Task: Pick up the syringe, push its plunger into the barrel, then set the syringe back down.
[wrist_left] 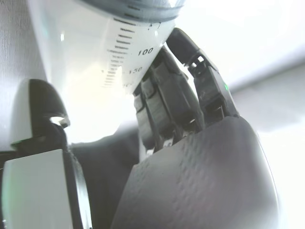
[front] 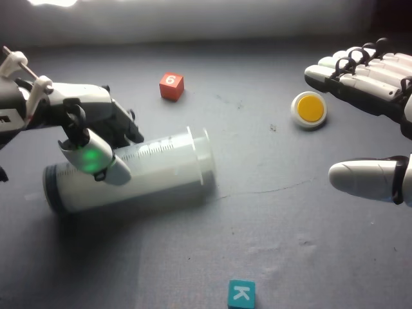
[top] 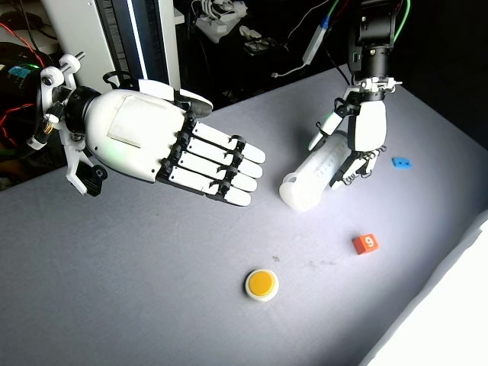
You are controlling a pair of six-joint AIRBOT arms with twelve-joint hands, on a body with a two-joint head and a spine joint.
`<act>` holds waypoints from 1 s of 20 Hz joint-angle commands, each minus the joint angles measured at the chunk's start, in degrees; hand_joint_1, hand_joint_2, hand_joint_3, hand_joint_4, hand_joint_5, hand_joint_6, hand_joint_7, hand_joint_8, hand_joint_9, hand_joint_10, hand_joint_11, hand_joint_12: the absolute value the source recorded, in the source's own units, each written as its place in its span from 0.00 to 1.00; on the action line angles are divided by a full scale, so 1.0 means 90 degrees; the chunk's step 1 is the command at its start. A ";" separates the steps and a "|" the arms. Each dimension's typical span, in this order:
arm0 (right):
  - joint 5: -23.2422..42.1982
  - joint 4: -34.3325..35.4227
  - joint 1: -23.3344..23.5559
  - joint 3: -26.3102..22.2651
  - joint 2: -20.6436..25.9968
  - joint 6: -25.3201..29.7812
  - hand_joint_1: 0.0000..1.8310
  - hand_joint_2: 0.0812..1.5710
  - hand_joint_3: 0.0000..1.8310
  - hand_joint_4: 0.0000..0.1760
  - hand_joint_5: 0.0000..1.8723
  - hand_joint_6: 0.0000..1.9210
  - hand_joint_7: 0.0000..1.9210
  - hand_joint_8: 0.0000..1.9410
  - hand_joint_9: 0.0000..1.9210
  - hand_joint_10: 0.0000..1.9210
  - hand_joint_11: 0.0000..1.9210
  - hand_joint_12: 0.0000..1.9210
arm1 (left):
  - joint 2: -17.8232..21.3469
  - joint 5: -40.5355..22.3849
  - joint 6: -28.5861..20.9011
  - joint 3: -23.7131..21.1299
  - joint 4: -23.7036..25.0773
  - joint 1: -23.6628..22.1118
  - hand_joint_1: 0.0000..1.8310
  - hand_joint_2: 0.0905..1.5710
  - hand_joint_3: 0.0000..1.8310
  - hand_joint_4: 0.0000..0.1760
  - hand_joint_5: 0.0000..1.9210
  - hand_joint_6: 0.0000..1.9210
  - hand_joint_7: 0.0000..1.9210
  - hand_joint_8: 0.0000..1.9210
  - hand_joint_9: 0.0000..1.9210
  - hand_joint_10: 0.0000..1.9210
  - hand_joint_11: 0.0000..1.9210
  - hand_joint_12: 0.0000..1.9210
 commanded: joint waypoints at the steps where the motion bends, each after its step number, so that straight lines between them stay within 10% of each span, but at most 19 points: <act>1: 0.0766 -0.0027 0.0046 -0.0008 0.0013 -0.0023 0.00 0.70 0.00 0.00 0.01 0.00 0.00 0.00 0.00 0.00 0.00 0.00 | 0.0057 -0.0373 -0.0021 -0.0037 0.0094 -0.0082 0.57 0.68 0.00 0.00 0.28 0.00 0.33 0.00 0.33 0.00 0.10 0.57; 11: 0.0762 -0.0027 0.0047 -0.0009 0.0012 -0.0034 0.00 0.71 0.00 0.00 0.02 0.01 0.01 0.00 0.00 0.00 0.00 0.00 | 0.0457 -0.0876 -0.0003 -0.0282 0.0650 -0.0318 0.53 0.68 0.00 0.00 0.26 0.00 0.31 0.00 0.32 0.00 0.08 0.59; 16: 0.0760 -0.0028 0.0047 -0.0010 0.0011 -0.0052 0.00 0.71 0.00 0.00 0.01 0.00 0.00 0.00 0.00 0.00 0.00 0.00 | 0.0942 -0.2307 0.0048 -0.0359 0.1344 -0.0341 0.25 0.80 0.01 0.00 0.24 0.01 0.30 0.01 0.31 0.01 0.06 0.61; 20: 0.0760 -0.0029 0.0047 -0.0010 0.0010 -0.0054 0.00 0.72 0.00 0.00 0.07 0.00 0.07 0.00 0.05 0.00 0.02 0.01 | 0.1358 -0.4047 0.0074 -0.0310 0.2267 -0.0338 0.22 0.78 0.00 0.00 0.33 0.04 0.39 0.04 0.39 0.04 0.13 0.62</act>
